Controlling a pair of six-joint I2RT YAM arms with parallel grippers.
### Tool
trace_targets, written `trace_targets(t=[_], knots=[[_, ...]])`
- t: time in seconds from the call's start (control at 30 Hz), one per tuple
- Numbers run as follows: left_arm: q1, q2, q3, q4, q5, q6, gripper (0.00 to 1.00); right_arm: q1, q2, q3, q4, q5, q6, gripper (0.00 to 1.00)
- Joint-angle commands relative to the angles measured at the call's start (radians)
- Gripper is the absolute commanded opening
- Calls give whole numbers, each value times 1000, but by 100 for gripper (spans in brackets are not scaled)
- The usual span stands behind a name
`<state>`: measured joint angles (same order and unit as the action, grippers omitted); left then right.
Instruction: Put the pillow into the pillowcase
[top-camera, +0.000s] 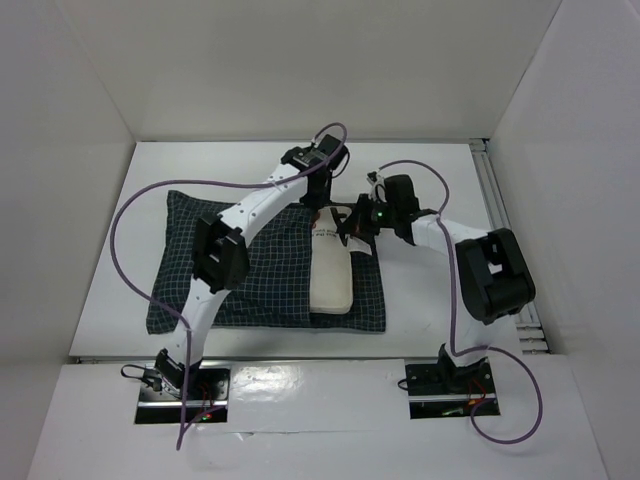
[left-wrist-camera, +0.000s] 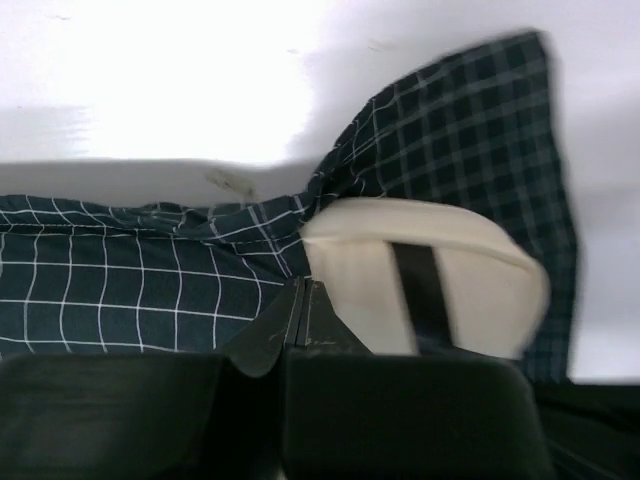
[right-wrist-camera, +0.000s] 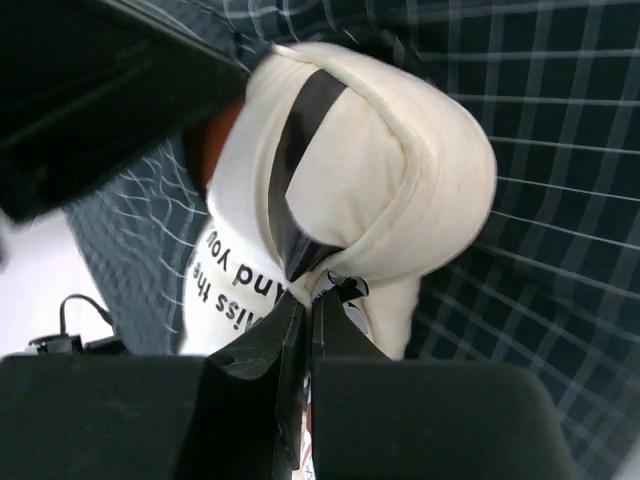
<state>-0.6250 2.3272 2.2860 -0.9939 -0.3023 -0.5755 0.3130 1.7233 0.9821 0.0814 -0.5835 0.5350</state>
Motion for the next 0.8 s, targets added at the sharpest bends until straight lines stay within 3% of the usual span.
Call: trace_targets(t=[0.0,0.17,0.4,0.53,0.6,0.63,0.67,0.7,0.77], knots=[[-83,-208,-6,84,164,12,0,92,-160,17,100,-3,0,0],[-131,-302,-23,158,284,-75,0,169,-73,41,138,39,-3,0],[-157,-354,-157,188,207,-178,0,169,-25,-14,299,94,20,0],[-139,-267,-94,189,143,-182,0,169,5,-11,333,108,43,0],[-117,-186,-22,111,134,-158,0,159,18,23,252,99,31,3],[-107,-164,18,75,91,-158,8,150,0,23,218,99,19,13],[-107,-151,68,46,65,-140,26,150,-45,9,190,125,-1,29],[-107,-150,69,14,42,-111,37,120,-77,-8,167,125,-1,60],[-107,-184,12,14,-3,-78,52,88,-148,-48,94,134,-12,78]])
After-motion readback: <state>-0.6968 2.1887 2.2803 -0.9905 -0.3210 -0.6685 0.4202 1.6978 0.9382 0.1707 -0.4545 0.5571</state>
